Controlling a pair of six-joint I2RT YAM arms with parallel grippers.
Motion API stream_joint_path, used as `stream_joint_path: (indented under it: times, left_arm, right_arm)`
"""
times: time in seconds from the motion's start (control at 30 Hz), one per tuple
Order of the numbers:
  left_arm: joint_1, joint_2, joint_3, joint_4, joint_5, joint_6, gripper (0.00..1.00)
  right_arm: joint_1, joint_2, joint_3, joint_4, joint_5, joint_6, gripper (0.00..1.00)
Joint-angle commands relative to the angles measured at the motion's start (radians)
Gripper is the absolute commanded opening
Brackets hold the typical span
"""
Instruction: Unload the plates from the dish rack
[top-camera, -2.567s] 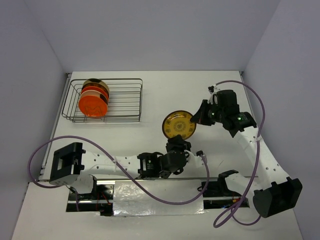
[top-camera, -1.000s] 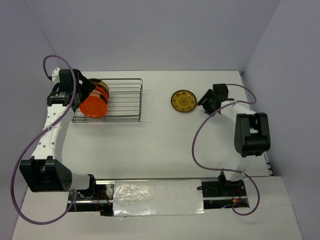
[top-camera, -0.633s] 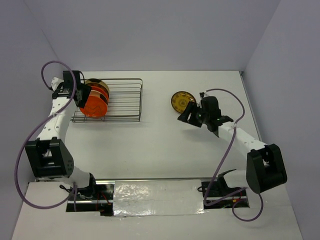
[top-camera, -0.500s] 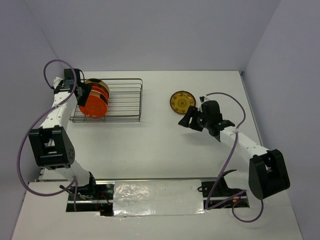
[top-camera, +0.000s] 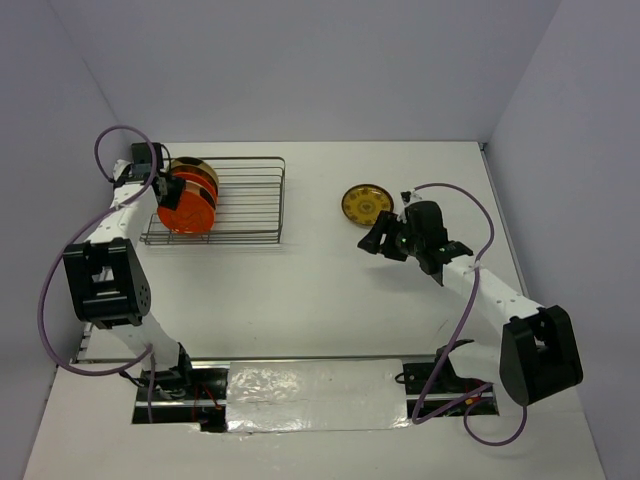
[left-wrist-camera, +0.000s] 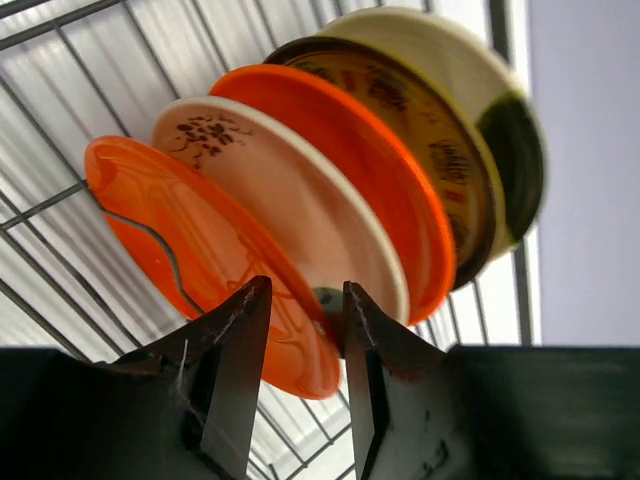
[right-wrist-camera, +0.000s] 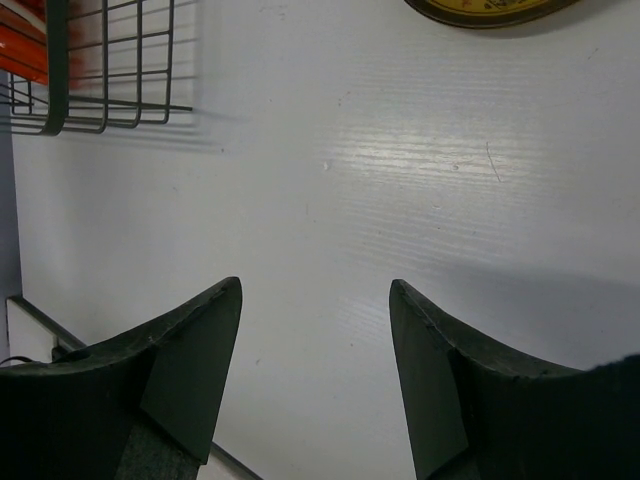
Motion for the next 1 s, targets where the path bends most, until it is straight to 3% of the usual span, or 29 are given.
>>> stream_joint_path:
  times: [0.0, 0.07, 0.1, 0.3, 0.47, 0.83, 0.97]
  left_arm:
    - [0.014, 0.019, -0.023, 0.037, 0.026, 0.005, 0.47]
    - [0.017, 0.027, -0.025, 0.034, 0.039, 0.006, 0.45]
    - [0.019, 0.027, -0.026, 0.031, 0.043, 0.006, 0.36]
    - [0.024, -0.03, -0.078, 0.053, 0.069, -0.009, 0.13]
    - [0.025, -0.103, -0.077, 0.03, 0.077, -0.028, 0.02]
    - [0.027, -0.362, -0.025, -0.053, 0.071, -0.049, 0.0]
    - [0.025, -0.494, -0.01, -0.035, 0.062, 0.07, 0.0]
  right_arm:
    - [-0.003, -0.002, 0.005, 0.039, -0.006, -0.017, 0.68]
    - [-0.003, 0.001, 0.008, 0.038, -0.006, -0.017, 0.68]
    - [-0.003, 0.0, 0.008, 0.035, -0.004, -0.015, 0.68]
    - [-0.001, -0.025, 0.017, 0.022, 0.007, -0.012, 0.68]
    - [-0.004, -0.037, 0.028, -0.002, 0.013, -0.021, 0.68]
    - [0.0, -0.042, 0.081, -0.05, -0.012, -0.031, 0.68]
    - [-0.003, -0.057, 0.143, -0.087, -0.029, -0.025, 0.68]
